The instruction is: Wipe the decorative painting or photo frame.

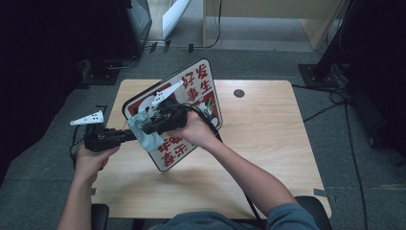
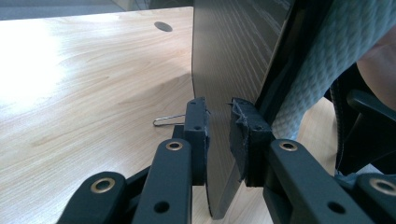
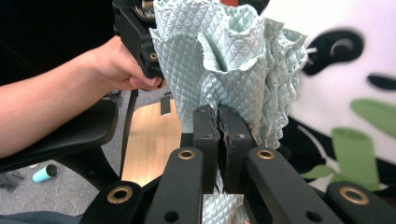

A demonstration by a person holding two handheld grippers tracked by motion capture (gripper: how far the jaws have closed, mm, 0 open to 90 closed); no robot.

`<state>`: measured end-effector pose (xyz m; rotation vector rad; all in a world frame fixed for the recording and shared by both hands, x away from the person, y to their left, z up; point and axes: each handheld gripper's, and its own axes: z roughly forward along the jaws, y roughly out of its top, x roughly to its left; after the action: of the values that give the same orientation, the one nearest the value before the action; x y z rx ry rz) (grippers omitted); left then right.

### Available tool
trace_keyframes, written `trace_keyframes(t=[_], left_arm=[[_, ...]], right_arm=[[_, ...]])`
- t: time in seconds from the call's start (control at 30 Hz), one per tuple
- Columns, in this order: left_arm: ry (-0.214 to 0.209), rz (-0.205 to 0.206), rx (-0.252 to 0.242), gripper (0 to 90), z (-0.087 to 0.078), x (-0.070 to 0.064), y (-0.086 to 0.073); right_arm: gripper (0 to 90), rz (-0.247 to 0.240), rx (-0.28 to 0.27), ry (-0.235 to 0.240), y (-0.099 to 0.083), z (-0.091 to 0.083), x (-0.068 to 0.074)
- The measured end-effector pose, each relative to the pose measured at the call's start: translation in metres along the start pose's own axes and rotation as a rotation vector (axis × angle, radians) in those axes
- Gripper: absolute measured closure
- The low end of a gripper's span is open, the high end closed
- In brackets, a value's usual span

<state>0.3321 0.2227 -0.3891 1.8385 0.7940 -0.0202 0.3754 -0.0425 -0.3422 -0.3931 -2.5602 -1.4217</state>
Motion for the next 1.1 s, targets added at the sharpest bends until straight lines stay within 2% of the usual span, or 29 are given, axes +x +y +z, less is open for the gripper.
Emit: trace_keyframes(t=[0.57,0.7,0.97,1.1], left_arm=[[0.005,0.006,0.011,76.8,0.001,0.000,-0.001],[0.004,0.005,0.010,76.8,0.001,0.001,-0.001],[0.006,0.002,0.010,76.3,0.001,0.000,-0.002],[0.005,-0.001,0.011,76.0,0.001,0.001,-0.002]], right_arm=[[87.4,0.018,0.009,0.015,-0.024,0.010,-0.004],[87.4,0.015,0.003,0.017,-0.029,0.011,-0.005],[87.3,-0.002,0.027,0.012,-0.040,0.016,-0.006],[87.3,0.008,0.025,0.017,-0.046,0.018,-0.007]])
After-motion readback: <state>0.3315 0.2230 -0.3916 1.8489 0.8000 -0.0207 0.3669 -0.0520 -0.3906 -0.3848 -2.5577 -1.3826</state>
